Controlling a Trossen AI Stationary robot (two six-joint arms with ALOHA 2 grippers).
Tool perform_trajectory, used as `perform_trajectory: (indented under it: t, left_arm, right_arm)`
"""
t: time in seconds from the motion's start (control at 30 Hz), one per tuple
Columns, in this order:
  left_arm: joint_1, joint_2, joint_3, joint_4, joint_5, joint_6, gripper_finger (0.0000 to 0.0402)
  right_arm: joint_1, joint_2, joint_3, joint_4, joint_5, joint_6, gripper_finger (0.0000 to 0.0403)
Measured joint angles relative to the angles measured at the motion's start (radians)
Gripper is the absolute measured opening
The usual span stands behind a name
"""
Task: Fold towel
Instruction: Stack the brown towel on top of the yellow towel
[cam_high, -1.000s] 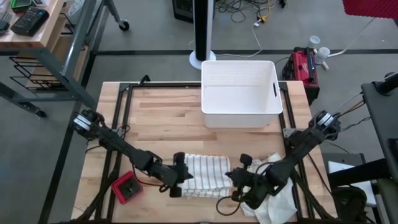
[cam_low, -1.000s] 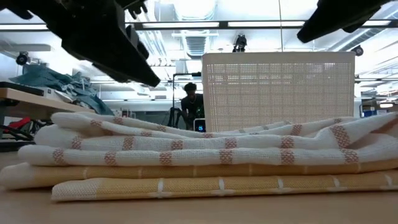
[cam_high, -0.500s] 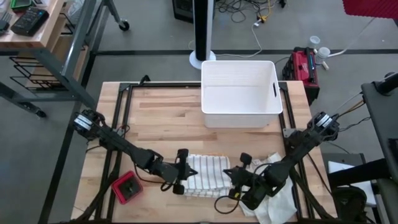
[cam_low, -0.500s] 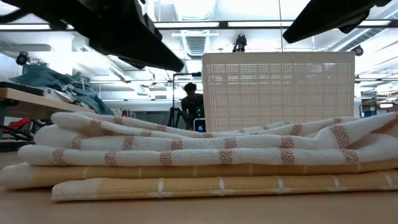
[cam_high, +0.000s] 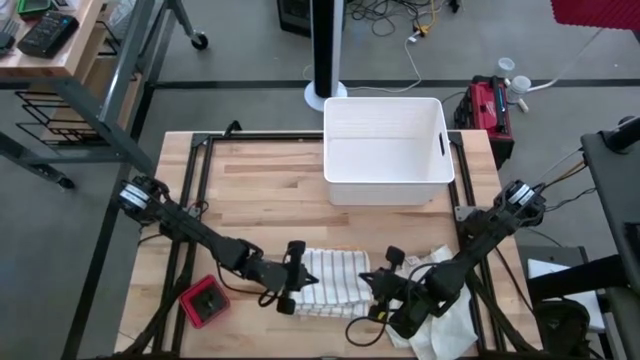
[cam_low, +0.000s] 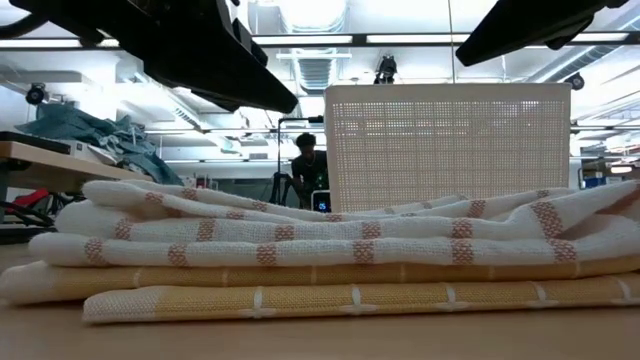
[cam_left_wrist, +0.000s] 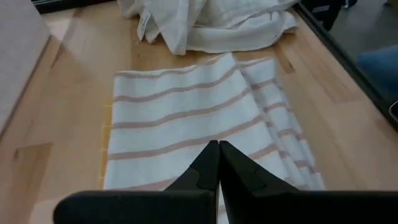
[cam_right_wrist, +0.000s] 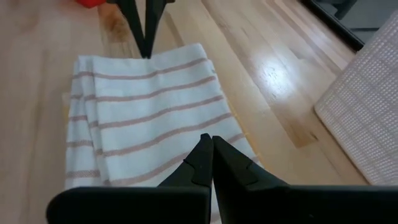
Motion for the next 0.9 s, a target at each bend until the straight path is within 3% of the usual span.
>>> perform_trajectory:
  t: [0.47, 0.73, 0.9]
  left_arm:
    - [-0.003, 0.09, 0.0, 0.006, 0.002, -0.106, 0.0]
    - [0.013, 0.195, 0.0, -0.014, 0.001, -0.242, 0.0]
    - [0.077, 0.244, 0.007, 0.011, -0.114, -0.4, 0.0]
  right_arm:
    - [-0.011, 0.0, 0.0, 0.002, 0.092, -0.118, 0.0]
    - [-0.016, 0.0, 0.0, 0.003, 0.097, -0.153, 0.0]
    - [-0.025, 0.0, 0.0, 0.003, 0.098, -0.175, 0.0]
